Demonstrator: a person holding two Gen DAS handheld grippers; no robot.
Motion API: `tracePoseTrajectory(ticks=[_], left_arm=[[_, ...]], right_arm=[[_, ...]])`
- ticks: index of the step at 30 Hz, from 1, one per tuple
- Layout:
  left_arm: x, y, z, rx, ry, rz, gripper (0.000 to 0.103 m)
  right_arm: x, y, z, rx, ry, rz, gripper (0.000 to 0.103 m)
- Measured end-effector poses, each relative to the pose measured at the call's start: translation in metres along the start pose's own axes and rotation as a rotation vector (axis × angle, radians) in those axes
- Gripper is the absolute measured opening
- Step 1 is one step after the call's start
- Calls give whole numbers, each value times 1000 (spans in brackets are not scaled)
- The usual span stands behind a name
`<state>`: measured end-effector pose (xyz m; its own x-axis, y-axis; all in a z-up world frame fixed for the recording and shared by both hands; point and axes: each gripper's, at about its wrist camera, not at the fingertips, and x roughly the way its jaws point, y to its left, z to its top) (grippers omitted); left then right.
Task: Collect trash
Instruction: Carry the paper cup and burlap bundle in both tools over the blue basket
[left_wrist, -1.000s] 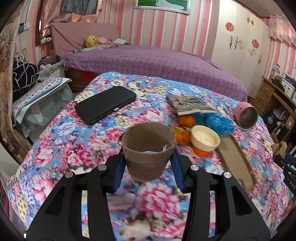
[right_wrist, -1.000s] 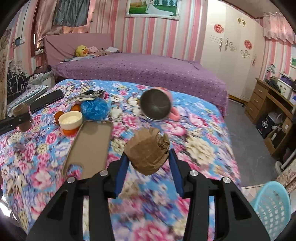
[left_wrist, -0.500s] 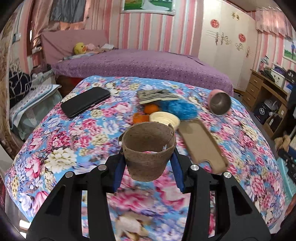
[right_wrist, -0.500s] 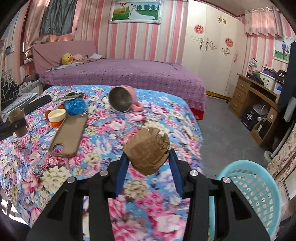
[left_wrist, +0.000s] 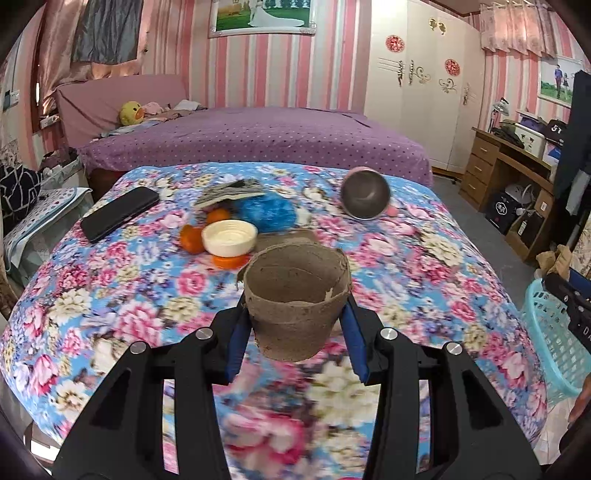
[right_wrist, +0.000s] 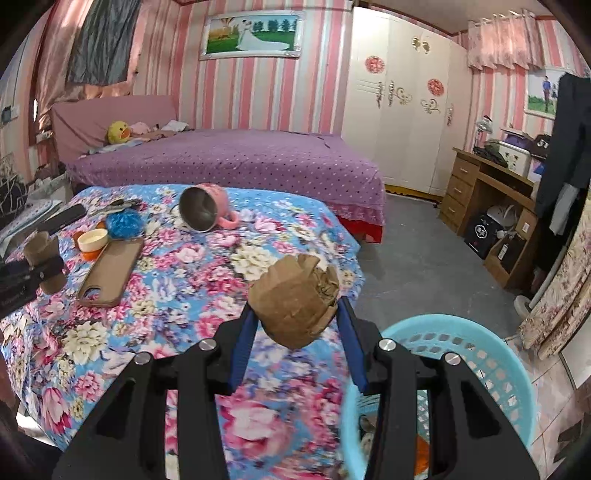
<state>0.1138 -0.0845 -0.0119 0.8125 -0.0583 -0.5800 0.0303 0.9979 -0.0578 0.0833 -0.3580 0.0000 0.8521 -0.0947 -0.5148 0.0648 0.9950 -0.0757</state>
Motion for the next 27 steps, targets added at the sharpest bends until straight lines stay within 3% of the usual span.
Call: tracePoseTrajectory(ticks=[27], left_arm=[[-10, -152, -16, 143, -4, -163, 44]], right_arm=[[-27, -142, -36, 123, 10, -201, 44]])
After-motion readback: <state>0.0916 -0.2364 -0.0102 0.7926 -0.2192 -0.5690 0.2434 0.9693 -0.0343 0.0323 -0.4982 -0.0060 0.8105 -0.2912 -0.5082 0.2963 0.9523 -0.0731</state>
